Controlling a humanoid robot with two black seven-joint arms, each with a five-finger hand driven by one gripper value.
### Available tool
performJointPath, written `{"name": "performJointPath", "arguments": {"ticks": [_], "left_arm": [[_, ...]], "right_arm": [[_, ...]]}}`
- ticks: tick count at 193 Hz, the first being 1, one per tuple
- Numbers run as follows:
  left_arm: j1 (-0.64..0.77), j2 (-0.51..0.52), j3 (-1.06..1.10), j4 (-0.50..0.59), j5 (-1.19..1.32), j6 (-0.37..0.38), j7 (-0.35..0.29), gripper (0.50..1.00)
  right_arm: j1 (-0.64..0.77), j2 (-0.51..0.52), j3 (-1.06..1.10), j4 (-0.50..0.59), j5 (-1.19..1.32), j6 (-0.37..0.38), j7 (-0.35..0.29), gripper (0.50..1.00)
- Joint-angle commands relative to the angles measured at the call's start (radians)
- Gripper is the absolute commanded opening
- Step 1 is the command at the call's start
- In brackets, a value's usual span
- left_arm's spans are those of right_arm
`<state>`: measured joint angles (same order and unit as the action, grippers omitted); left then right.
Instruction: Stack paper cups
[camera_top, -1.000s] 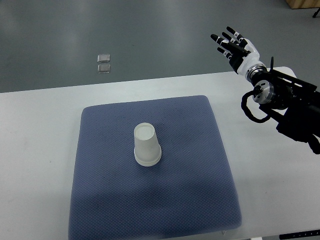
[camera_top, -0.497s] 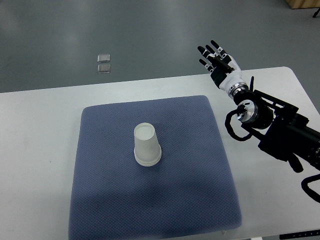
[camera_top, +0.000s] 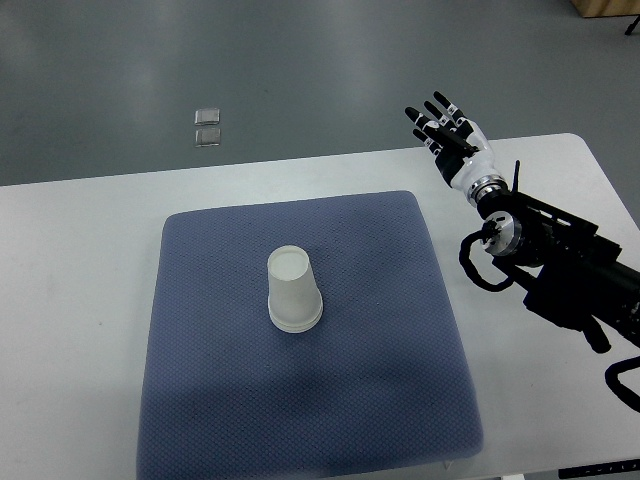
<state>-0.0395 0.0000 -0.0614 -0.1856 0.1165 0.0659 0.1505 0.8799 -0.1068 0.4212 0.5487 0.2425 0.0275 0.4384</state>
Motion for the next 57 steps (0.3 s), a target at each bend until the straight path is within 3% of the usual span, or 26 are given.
{"name": "performJointPath", "arguments": {"ticks": [1,57], "left_arm": [[0.0,0.0,0.0,0.0,0.0,0.0,0.0,1.0],[0.0,0.0,0.0,0.0,0.0,0.0,0.0,1.0]], "right_arm": [[-0.018,-0.002,-0.001,-0.001,0.0,0.002,-0.001,0.919],[-0.029,0.001,0.004,-0.001,-0.054,0.003,0.006,0.921]]}}
